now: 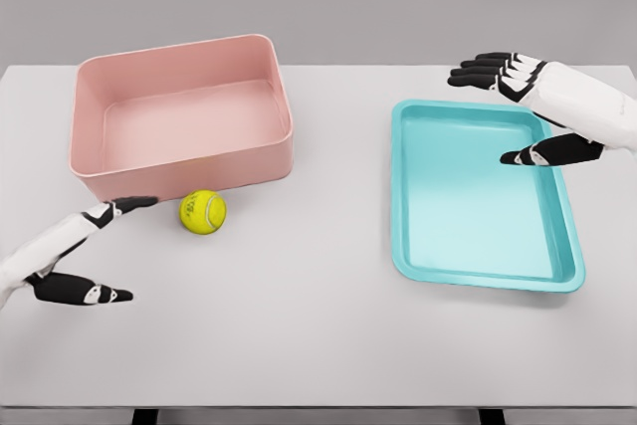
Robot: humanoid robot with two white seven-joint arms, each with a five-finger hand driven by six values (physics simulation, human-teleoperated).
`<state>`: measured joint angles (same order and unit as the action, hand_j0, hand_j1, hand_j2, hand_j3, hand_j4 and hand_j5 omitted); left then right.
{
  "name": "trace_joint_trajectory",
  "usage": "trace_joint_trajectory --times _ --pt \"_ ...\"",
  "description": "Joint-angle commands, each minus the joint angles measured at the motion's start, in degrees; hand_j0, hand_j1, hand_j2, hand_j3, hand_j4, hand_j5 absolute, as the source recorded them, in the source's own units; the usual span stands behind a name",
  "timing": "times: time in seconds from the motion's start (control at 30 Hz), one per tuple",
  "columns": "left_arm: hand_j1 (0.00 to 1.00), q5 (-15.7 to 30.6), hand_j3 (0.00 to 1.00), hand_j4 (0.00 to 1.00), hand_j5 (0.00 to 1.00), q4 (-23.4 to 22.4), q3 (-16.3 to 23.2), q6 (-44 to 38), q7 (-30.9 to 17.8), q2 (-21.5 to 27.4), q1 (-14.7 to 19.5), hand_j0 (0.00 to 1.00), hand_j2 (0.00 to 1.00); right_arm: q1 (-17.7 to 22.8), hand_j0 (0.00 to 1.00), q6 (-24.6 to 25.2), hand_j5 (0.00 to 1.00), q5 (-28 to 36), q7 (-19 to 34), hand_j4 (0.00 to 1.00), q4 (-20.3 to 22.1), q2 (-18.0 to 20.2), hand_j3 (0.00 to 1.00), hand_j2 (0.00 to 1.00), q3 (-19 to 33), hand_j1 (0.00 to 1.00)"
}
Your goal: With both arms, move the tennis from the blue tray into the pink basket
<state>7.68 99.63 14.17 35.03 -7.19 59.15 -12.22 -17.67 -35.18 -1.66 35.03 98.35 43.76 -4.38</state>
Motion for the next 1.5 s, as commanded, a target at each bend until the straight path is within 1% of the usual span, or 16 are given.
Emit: trace_joint_trajectory --times 0.0,0.1,0.17,0.3,0.5,0.57,0.73,0.9,0.97,1.07,1.1,1.17,1.2,1.3,1.4,1.47 --pt "1.0 -3.5 1.0 1.0 1.0 0.2 -2.6 0.0 -0.2 0.3 0.1 1.0 1.0 0.0 1.0 0.2 1.0 0.4 0.0 1.0 0.1 0.0 1.0 1.0 0.1 1.0" --pt "1.0 -10.7 1.0 1.0 1.0 0.6 -8.6 0.0 -0.4 0.1 0.7 1.0 1.0 0.3 1.0 0.2 1.0 0.3 0.0 1.0 0.2 0.0 1.0 1.0 -0.2 1.0" --pt "1.0 -15.1 1.0 1.0 1.0 0.6 -10.7 0.0 -0.2 0.1 2.5 1.0 1.0 0.9 1.0 0.2 1.0 0.4 0.0 1.0 0.3 0.0 1.0 1.0 -0.2 1.0" --pt "1.0 -21.0 1.0 1.0 1.0 0.6 -10.7 0.0 -0.3 0.3 6.0 1.0 1.0 1.4 1.0 0.2 1.0 0.4 0.0 1.0 2.0 -0.1 1.0 1.0 -0.2 1.0" --pt "1.0 -28.7 1.0 1.0 1.0 0.6 -10.7 0.0 -0.5 2.0 7.2 1.0 1.0 1.4 1.0 0.2 1.0 0.4 0.0 1.0 2.0 0.0 1.0 1.0 0.3 1.0" --pt "1.0 -29.6 1.0 1.0 1.0 0.8 -10.7 0.0 -0.7 5.7 7.2 1.0 1.0 1.4 1.0 0.2 1.0 0.4 0.0 1.0 2.0 -0.2 1.0 1.0 0.3 1.0" --pt "1.0 -34.7 1.0 1.0 1.0 1.3 -10.3 0.0 -2.5 6.0 8.4 1.0 1.0 1.2 1.0 0.2 1.0 0.4 0.0 1.0 2.0 -0.2 1.0 1.0 0.3 1.0" --pt "1.0 -38.5 1.0 1.0 1.0 1.1 -10.1 0.0 -3.0 5.5 14.9 1.0 1.0 1.0 1.0 0.2 1.0 0.4 0.0 1.0 2.0 -0.3 1.0 1.0 0.3 1.0" --pt "1.0 -39.8 1.0 1.0 1.0 1.3 -9.8 0.0 -3.1 5.0 15.6 1.0 1.0 1.1 1.0 0.2 1.0 0.4 0.0 1.0 2.0 -0.3 1.0 1.0 0.3 1.0" --pt "1.0 -41.4 1.0 1.0 1.0 1.2 -5.6 0.0 -3.0 3.5 15.7 1.0 1.0 1.1 1.0 0.2 1.0 0.4 0.0 1.0 2.0 -0.3 1.0 1.0 0.3 1.0" --pt "1.0 -41.3 1.0 1.0 1.0 1.2 -5.6 0.0 -3.0 3.2 15.8 1.0 1.0 1.1 1.0 0.2 1.0 0.4 0.0 1.0 2.0 -0.3 1.0 1.0 0.3 1.0" --pt "1.0 -40.7 1.0 1.0 1.0 1.2 -4.9 0.0 -3.0 1.6 18.5 1.0 1.0 1.1 1.0 0.2 1.0 0.4 0.0 1.0 2.0 -0.3 1.0 1.0 0.2 1.0" --pt "1.0 -40.0 1.0 1.0 1.0 1.2 -3.2 0.0 -2.9 1.6 21.0 1.0 1.0 1.1 1.0 0.2 1.0 0.4 0.0 1.0 2.0 -0.3 1.0 1.0 0.2 1.0" --pt "1.0 -32.8 1.0 1.0 1.0 0.9 5.7 0.0 -3.1 1.8 31.5 1.0 1.0 1.1 1.0 0.2 1.0 0.4 0.0 1.0 2.0 -0.3 1.0 1.0 0.2 1.0" --pt "1.0 -27.7 1.0 1.0 1.0 1.0 10.4 0.0 -4.3 1.9 38.5 1.0 1.0 1.1 1.0 0.2 1.0 0.4 0.0 1.0 2.1 -0.4 1.0 1.0 0.2 1.0" --pt "1.0 -24.7 1.0 1.0 1.0 1.1 18.3 0.0 -7.5 1.8 44.8 1.0 1.0 1.1 1.0 0.2 1.0 0.4 0.0 1.0 2.1 -0.4 1.0 1.0 0.2 1.0"
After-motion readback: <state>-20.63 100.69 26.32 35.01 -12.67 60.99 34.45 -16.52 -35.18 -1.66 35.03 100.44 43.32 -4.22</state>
